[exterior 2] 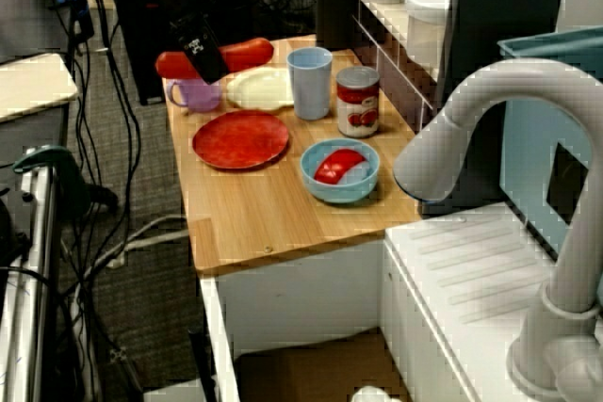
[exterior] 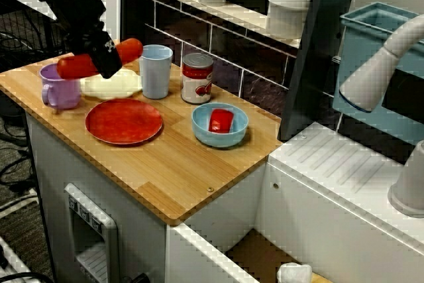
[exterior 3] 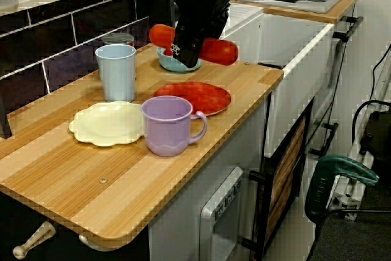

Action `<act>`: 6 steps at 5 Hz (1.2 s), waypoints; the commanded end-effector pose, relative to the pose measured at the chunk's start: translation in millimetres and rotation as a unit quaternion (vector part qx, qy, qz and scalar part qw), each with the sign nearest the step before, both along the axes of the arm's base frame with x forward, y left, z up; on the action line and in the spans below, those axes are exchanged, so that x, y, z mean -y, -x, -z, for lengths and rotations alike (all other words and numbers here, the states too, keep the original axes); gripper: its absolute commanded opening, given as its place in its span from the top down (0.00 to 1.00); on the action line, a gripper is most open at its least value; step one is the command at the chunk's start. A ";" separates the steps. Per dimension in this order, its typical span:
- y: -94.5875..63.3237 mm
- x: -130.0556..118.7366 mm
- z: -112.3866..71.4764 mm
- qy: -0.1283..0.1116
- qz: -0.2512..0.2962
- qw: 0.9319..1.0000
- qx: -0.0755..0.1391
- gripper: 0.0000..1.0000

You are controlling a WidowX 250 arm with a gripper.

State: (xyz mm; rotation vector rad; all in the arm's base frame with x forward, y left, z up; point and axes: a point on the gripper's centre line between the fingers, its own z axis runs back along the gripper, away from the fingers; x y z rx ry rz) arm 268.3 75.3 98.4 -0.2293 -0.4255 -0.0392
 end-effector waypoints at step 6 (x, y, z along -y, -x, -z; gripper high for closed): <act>-24.0 1.1 43.4 -0.052 -0.067 0.996 0.014 0.00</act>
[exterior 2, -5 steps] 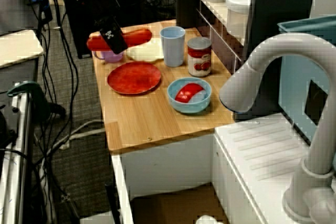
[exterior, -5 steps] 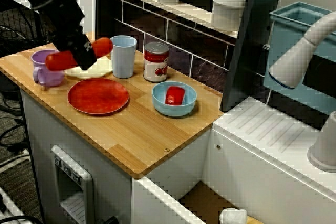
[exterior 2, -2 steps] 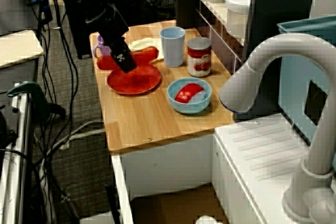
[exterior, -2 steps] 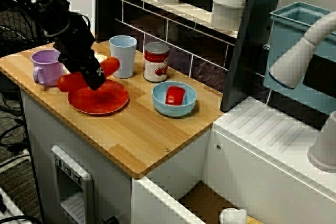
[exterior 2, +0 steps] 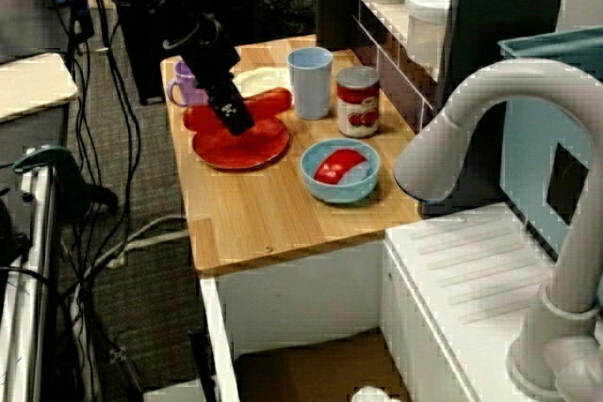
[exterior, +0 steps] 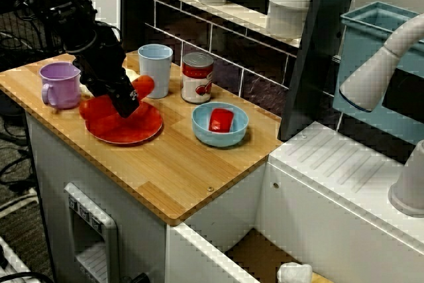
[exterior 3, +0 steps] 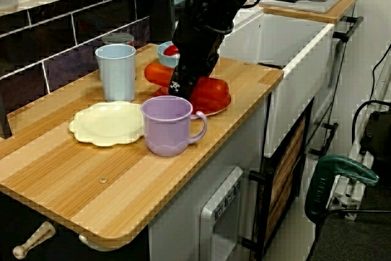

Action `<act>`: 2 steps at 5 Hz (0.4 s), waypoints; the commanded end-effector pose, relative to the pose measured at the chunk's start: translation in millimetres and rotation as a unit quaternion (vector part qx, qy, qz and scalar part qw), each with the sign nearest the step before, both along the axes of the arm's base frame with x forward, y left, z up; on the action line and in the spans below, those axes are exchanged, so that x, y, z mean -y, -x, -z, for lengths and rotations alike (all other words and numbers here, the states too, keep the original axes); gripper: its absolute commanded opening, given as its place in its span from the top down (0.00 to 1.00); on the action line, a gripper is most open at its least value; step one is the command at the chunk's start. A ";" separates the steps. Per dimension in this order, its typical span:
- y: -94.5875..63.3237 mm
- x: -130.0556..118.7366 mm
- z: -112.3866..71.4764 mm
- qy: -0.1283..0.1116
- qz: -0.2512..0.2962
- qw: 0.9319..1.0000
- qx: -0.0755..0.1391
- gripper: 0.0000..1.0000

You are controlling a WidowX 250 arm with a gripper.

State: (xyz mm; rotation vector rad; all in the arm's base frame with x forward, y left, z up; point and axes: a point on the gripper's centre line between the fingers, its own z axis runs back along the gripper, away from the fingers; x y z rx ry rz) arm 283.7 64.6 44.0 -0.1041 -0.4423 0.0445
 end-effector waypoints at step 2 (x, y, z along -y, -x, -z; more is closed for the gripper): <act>-10.8 -18.0 -20.7 0.013 -0.031 0.999 0.000 0.00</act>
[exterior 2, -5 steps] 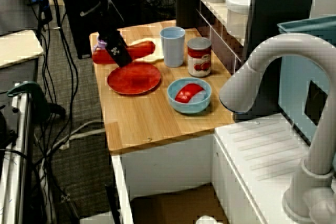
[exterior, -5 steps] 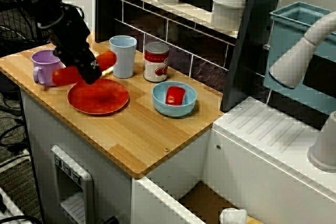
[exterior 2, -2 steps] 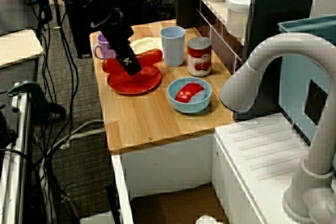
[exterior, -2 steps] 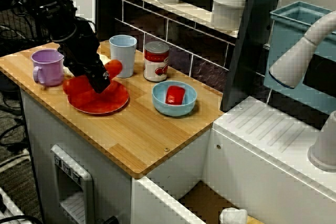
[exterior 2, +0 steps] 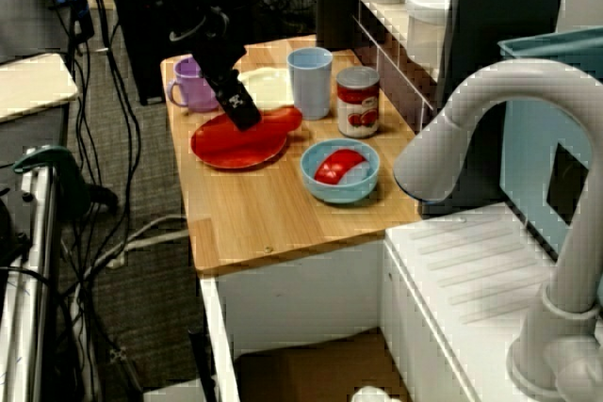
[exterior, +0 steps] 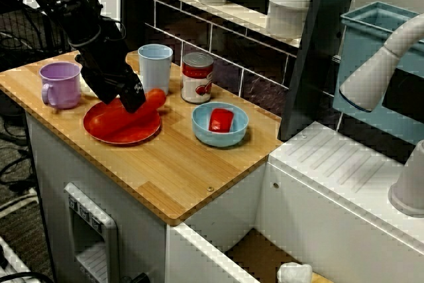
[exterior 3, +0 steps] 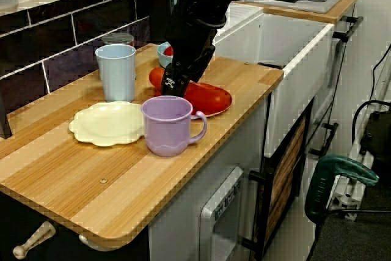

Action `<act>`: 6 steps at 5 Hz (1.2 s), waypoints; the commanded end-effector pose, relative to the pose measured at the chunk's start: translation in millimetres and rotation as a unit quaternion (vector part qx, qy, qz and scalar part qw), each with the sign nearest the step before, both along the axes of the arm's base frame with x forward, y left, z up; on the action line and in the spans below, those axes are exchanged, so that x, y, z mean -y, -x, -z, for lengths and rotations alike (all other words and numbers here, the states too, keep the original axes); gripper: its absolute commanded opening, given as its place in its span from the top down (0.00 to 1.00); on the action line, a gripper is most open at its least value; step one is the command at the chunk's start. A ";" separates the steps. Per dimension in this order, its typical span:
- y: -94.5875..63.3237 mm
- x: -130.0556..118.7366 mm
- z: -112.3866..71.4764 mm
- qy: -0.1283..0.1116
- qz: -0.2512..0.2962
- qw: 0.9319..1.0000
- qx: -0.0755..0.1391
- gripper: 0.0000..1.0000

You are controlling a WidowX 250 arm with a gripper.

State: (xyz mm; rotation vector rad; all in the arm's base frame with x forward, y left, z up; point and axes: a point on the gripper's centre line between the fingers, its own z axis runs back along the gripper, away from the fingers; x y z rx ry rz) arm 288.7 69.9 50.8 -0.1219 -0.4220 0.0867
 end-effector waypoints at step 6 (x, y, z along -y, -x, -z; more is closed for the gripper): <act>0.2 -45.6 -82.8 -0.001 0.059 0.998 -0.023 0.00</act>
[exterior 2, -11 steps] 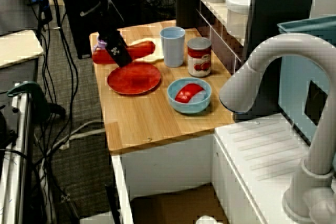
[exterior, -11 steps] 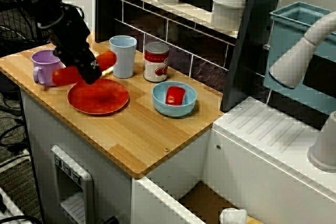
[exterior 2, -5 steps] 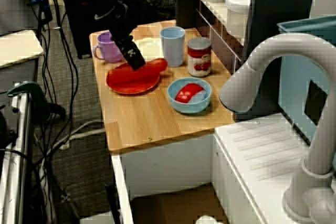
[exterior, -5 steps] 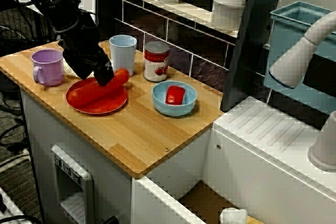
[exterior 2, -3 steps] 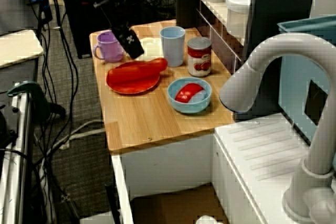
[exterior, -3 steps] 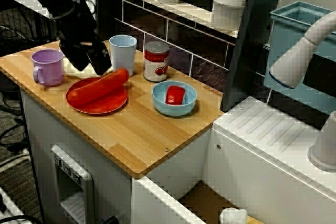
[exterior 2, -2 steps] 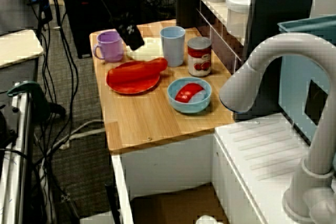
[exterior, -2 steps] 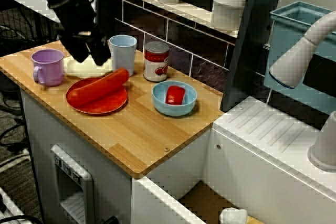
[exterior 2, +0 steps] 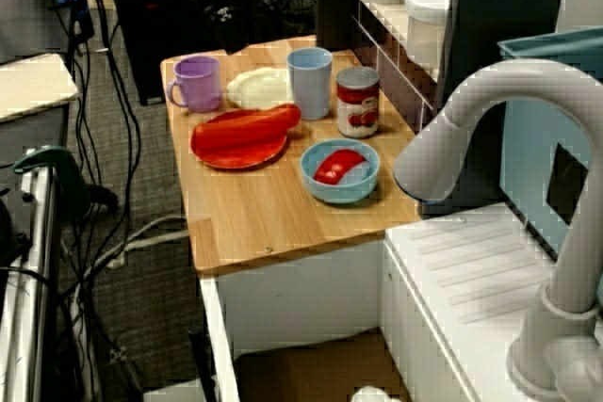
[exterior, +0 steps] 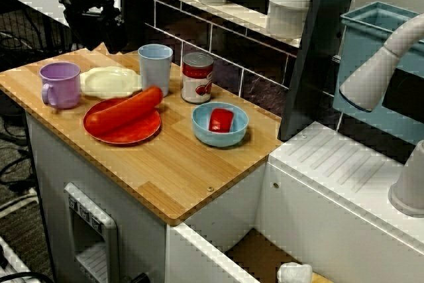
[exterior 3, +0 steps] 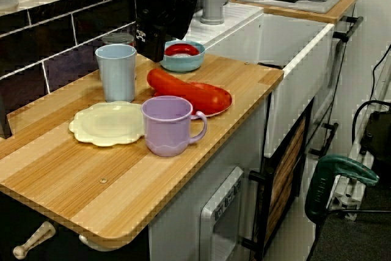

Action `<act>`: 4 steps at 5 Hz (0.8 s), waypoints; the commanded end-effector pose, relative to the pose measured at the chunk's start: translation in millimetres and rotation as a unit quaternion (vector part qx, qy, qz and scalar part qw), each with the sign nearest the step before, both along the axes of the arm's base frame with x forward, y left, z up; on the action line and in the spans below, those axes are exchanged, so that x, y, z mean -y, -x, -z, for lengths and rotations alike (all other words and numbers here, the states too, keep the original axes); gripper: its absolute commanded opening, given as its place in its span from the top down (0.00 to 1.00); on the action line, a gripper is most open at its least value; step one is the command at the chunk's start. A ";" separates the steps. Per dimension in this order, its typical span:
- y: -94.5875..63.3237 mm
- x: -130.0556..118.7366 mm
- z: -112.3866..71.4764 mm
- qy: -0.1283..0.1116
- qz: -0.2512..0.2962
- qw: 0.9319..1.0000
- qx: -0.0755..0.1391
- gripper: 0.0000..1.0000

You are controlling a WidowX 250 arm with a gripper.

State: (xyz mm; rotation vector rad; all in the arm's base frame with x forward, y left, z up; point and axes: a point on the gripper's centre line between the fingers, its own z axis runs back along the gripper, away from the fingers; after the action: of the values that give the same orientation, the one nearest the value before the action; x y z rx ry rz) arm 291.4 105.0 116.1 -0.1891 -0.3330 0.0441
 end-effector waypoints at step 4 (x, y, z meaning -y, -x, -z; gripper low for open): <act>26.0 -27.3 -11.0 -0.099 0.131 0.986 -0.002 0.00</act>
State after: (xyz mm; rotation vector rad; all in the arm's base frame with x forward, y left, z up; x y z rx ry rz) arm 265.0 124.8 116.0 -0.0664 -0.2784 -0.2373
